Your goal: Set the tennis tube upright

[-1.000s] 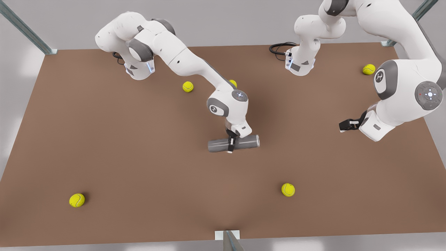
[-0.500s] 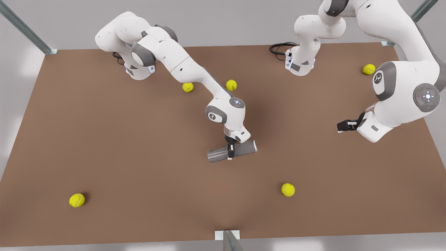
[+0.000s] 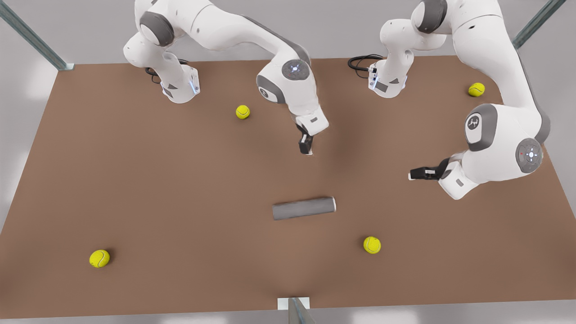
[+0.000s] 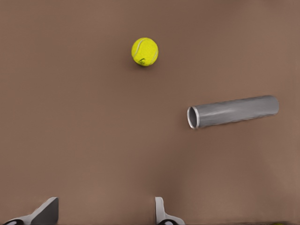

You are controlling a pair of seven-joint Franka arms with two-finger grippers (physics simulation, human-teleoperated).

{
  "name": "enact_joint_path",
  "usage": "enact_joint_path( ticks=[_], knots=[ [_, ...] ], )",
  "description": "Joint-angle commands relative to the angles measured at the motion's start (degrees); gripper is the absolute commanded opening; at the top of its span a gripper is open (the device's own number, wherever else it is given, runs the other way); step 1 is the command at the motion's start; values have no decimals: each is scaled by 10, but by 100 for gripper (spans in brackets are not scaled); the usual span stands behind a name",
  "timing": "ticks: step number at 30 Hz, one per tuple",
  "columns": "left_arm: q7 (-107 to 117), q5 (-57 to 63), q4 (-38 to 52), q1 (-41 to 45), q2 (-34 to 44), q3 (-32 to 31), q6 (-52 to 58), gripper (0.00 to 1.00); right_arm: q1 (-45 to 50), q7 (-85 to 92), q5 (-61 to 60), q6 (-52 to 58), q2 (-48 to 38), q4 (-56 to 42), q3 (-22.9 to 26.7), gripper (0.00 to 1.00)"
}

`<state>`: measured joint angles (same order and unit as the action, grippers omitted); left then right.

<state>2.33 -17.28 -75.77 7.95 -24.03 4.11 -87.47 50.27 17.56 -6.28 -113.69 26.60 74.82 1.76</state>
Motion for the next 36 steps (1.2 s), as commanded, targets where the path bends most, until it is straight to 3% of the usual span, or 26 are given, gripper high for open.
enact_joint_path(
  ticks=[1, 2, 3, 6, 8, 13, 16, 25, 29, 36],
  knots=[
    [-73, -133, 3, 0, -36, -4, -37, 100, -92, -469, -156, 356, -58, -1, 4, 100],
    [-128, -187, 2, 0, -63, -4, -66, 100, -145, -470, -153, 398, -73, -6, 37, 100],
    [-170, -251, 2, 0, -108, -5, -75, 100, -165, -468, -155, 420, -70, -28, 118, 100],
    [-319, -374, 4, -3, -176, -4, -105, 100, -293, -469, -122, 414, -56, -73, 170, 100],
    [-328, -394, 8, -2, -198, -4, -136, 100, -308, -469, -88, 394, -86, -68, 208, 100],
    [-377, -421, -47, 28, -192, -5, -314, 100, -312, -477, -15, 369, -192, 3, 204, 100],
    [-414, -471, -48, 43, -221, -5, -360, 100, -309, -477, -13, 374, -144, -7, 198, 100],
    [-606, -570, -48, 44, -280, -21, -298, 100, -309, -470, -15, 371, -127, -9, 198, 100],
    [-651, -594, -141, 41, -238, -17, -282, 100, -308, -470, -20, 370, -121, -9, 197, 100],
    [-665, -648, -156, 56, -236, -19, -312, 100, -294, -471, -19, 371, -125, -10, 194, 100]
  ],
)
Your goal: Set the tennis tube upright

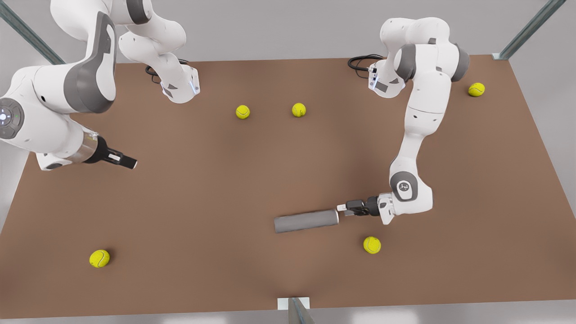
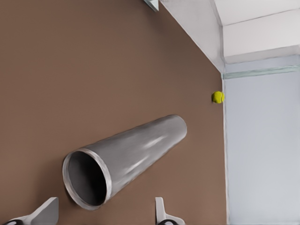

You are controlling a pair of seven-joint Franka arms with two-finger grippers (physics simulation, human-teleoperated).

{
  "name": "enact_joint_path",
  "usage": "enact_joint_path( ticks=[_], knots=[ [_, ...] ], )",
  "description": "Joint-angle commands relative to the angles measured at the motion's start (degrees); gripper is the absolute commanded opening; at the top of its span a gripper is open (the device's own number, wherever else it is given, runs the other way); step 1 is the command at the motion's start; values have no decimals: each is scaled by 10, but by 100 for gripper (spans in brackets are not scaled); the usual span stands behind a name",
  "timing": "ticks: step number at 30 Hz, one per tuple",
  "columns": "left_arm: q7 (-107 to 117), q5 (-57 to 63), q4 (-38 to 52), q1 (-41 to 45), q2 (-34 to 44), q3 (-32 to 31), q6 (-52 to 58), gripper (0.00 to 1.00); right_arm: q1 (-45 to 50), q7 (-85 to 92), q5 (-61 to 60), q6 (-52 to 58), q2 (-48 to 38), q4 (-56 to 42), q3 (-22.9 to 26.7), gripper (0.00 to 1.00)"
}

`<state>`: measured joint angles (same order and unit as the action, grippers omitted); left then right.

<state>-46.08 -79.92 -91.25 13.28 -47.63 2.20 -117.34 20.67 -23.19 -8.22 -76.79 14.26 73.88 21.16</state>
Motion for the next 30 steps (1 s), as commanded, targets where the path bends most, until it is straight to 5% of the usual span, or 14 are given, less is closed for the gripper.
enact_joint_path(
  ticks=[1, 18, 22, 26, 30],
  knots=[
    [-181, -33, 3, 3, -2, 0, -22, 100, 2, -63, 0, 2, -2, 0, 0, 100],
    [-180, -151, 23, 43, -34, -18, -78, 100, 2, -63, -2, 5, 2, 0, 0, 100],
    [-179, -147, 23, 43, -28, -25, -78, 72, 2, -63, -2, 5, 2, 0, 0, 100],
    [-167, -145, 22, 43, -19, -25, -76, 69, 2, -63, -2, 5, 2, 0, 0, 100],
    [-146, -142, 20, 46, -7, -23, -77, 51, 2, -63, -3, 5, 2, -1, 0, 100]
  ],
)
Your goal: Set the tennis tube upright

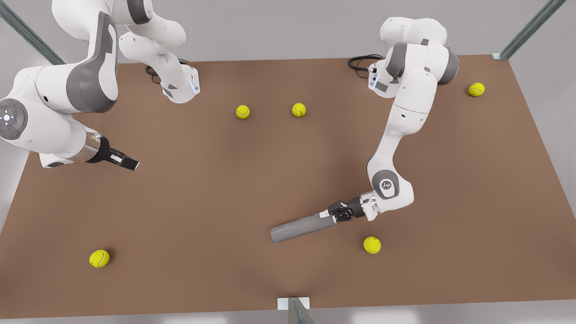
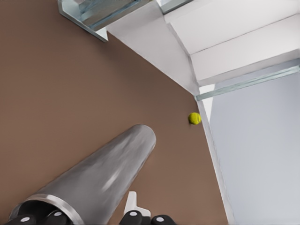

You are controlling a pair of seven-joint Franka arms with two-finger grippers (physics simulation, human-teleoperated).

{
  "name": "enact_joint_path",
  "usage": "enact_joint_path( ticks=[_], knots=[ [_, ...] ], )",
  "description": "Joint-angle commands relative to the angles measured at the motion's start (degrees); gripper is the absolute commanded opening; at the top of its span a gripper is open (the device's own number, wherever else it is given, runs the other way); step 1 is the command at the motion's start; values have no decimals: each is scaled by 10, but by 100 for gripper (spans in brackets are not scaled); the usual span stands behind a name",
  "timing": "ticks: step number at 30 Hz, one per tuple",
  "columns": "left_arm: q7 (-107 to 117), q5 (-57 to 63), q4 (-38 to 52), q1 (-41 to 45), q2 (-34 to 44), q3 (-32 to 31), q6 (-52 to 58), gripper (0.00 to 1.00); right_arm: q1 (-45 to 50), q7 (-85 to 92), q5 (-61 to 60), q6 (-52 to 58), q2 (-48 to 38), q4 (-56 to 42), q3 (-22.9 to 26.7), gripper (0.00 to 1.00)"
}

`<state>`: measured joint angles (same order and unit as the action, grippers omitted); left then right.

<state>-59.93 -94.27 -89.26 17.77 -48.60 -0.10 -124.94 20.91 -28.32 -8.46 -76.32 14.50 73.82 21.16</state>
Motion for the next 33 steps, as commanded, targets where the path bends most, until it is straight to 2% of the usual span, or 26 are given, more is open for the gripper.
enact_joint_path(
  ticks=[1, 10, 13, 15, 17, 22, 27, 31, 33],
  knots=[
    [-4, 2, 0, 2, 3, 0, -1, 49, 0, -11, -1, 0, -1, 0, 0, 100],
    [22, 7, -2, 11, 20, 2, -17, 31, -1, -10, 3, -1, -2, -2, 1, 100],
    [48, 25, -5, 17, 32, 2, -24, 30, -3, -8, 30, -6, -7, 0, -1, 100],
    [61, 28, -6, 17, 40, 3, -24, 29, -3, 59, 58, -15, -6, 0, -3, 100],
    [84, 40, -7, 20, 46, 4, -24, 24, -7, 91, 63, -24, -17, 6, -4, 100],
    [115, 53, -7, 29, 57, 5, -33, 21, -5, 91, 63, -23, -20, 6, -6, 100],
    [285, 224, -30, 29, 148, 11, -21, 21, -16, 115, 84, -26, -24, 8, -40, 100],
    [390, 399, -30, 29, 219, 42, 63, 21, -40, 206, 85, -115, -83, 91, -51, 100],
    [412, 453, -30, 29, 237, 53, 85, 21, -43, 207, 85, -114, -82, 91, -51, 100]
  ],
)
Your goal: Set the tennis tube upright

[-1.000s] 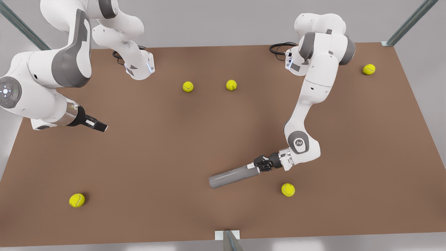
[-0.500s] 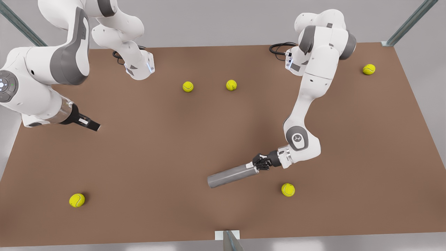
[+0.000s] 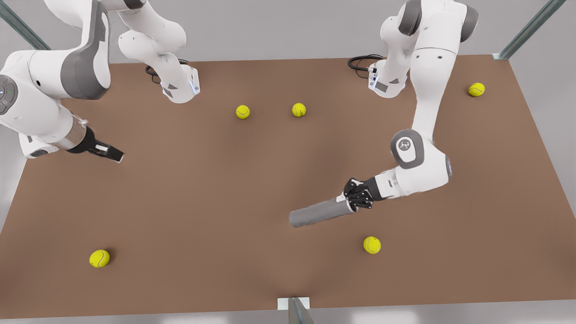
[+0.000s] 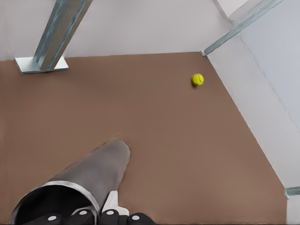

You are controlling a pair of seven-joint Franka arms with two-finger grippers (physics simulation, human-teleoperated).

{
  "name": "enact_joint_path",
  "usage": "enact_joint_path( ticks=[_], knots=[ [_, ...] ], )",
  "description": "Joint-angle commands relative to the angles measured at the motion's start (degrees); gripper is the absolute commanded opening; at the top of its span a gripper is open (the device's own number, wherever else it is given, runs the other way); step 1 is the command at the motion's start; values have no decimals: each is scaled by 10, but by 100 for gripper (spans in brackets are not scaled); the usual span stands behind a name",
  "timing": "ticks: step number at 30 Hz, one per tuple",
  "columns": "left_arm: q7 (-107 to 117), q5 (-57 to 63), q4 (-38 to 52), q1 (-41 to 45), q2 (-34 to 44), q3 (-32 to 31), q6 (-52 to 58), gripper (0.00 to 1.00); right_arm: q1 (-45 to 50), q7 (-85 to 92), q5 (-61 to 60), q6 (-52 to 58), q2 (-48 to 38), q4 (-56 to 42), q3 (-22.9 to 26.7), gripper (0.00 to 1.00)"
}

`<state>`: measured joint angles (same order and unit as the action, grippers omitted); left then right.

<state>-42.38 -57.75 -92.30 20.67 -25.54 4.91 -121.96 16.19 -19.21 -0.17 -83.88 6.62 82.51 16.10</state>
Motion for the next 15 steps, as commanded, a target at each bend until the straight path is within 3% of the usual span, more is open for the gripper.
enact_joint_path(
  ticks=[1, 10, 15],
  knots=[
    [241, 112, 0, 0, 14, 11, 67, 21, 5, 116, 3, -39, -4, 4, 0, 100],
    [301, 313, -1, 0, 73, 48, 123, 21, 3, 147, 12, -48, 2, 4, -1, 100],
    [305, 405, -71, 7, 123, 47, 65, 21, 4, 233, 21, -43, 9, 3, -5, 100]
  ],
)
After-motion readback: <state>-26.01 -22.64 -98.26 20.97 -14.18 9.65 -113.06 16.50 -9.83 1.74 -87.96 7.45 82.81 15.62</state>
